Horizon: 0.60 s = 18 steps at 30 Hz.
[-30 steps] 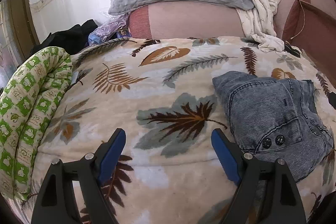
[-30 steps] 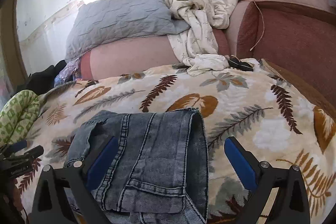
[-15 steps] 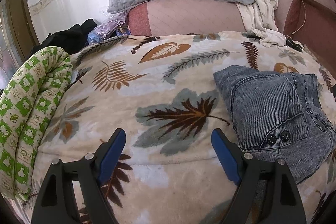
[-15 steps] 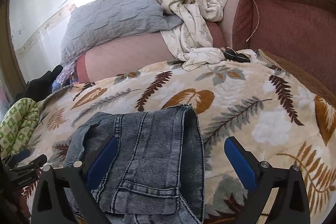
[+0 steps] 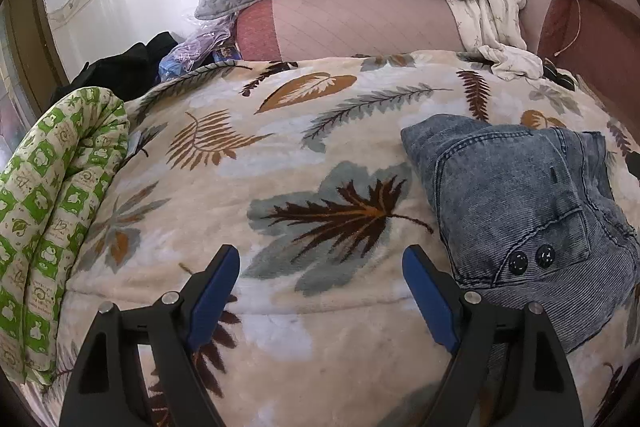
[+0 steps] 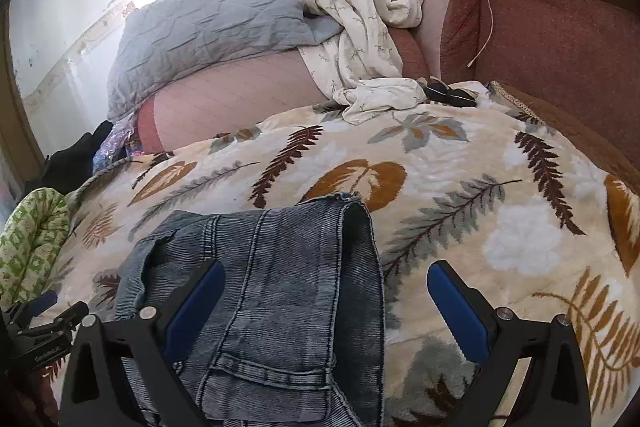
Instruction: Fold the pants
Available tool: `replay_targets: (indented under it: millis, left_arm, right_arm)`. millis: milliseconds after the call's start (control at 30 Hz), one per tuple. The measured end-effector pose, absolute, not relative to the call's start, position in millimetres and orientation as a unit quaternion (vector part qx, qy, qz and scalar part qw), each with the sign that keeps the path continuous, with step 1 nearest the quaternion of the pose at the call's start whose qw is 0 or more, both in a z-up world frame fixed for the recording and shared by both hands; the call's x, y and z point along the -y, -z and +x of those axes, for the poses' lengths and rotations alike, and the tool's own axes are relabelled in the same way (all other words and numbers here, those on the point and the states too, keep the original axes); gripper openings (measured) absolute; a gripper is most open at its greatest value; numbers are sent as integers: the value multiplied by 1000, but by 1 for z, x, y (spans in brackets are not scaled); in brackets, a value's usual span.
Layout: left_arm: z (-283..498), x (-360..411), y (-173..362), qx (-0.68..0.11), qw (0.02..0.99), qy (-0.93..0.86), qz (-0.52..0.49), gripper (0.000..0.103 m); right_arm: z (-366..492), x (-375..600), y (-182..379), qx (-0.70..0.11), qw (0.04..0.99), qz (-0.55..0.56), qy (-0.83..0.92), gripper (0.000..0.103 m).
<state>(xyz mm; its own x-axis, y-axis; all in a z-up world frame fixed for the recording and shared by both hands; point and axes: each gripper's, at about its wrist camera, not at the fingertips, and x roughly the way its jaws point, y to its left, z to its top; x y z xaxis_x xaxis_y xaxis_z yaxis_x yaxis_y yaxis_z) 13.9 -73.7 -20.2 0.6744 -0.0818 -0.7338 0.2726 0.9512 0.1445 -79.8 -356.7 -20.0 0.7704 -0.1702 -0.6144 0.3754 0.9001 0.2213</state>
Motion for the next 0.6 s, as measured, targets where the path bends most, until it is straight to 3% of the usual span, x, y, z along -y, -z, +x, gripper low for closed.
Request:
replay_targets:
  millis: [600]
  left_arm:
    - [13, 78, 25, -392, 904, 97, 139, 84]
  right_arm:
    - [-79, 363, 24, -315, 919, 180, 155, 102]
